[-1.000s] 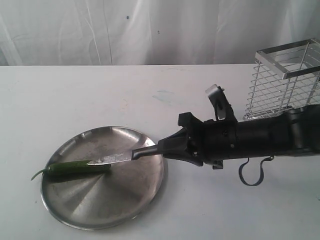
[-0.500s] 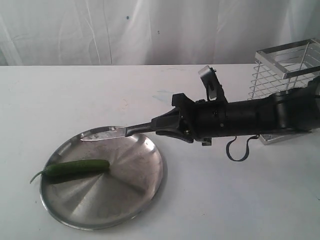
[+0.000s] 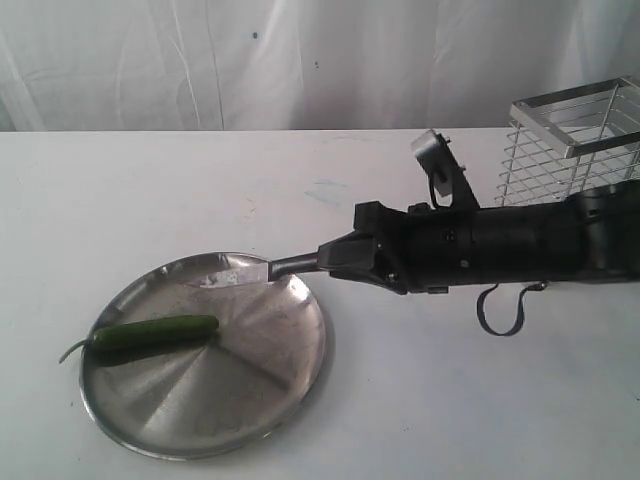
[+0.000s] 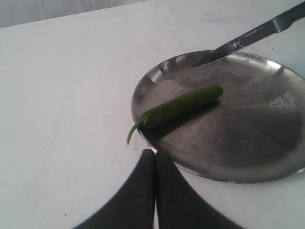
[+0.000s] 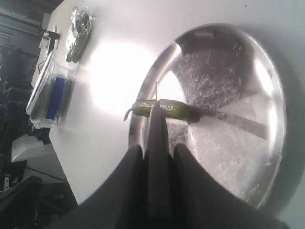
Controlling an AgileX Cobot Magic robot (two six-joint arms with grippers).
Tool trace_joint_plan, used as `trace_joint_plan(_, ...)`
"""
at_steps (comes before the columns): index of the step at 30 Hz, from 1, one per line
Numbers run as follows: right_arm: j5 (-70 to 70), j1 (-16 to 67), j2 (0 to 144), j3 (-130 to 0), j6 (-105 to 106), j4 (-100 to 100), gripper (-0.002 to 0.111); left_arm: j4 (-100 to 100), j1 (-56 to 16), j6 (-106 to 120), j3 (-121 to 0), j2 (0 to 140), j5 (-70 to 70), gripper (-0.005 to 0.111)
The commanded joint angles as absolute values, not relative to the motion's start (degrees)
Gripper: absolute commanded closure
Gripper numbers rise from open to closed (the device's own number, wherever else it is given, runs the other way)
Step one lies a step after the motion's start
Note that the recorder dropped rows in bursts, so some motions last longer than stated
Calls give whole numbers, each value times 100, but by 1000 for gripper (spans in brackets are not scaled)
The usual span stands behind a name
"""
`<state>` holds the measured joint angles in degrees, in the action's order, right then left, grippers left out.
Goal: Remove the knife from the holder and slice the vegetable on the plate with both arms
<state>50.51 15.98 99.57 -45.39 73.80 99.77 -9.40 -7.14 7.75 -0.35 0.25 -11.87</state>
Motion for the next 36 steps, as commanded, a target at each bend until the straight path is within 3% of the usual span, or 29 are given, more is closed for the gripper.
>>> trace_joint_plan(1,5266,1660,9882,-4349,7776,9995,108,-993,-698,771,0,0,-1162,107)
trace_joint_plan(10,5004,1660,9708,-4584,8838,9995,108,-993,-698,771,0,0,-1162,107)
trace_joint_plan(17,1650,1791,9064,-4882,9609,9667,108,-993,-698,771,0,0,-1162,107)
trace_joint_plan(19,1320,1822,8920,-4972,9793,9581,108,-993,-698,771,0,0,-1162,107)
trace_joint_plan(26,2216,1822,8471,-5617,10953,9557,108,-993,-698,771,0,0,-1162,107)
trace_joint_plan(30,2055,1822,8383,-5995,11929,9514,108,-993,-698,771,0,0,-1162,107)
trace_joint_plan(36,-771,1822,8357,-6154,12295,8636,108,-993,-698,771,0,0,-1150,107)
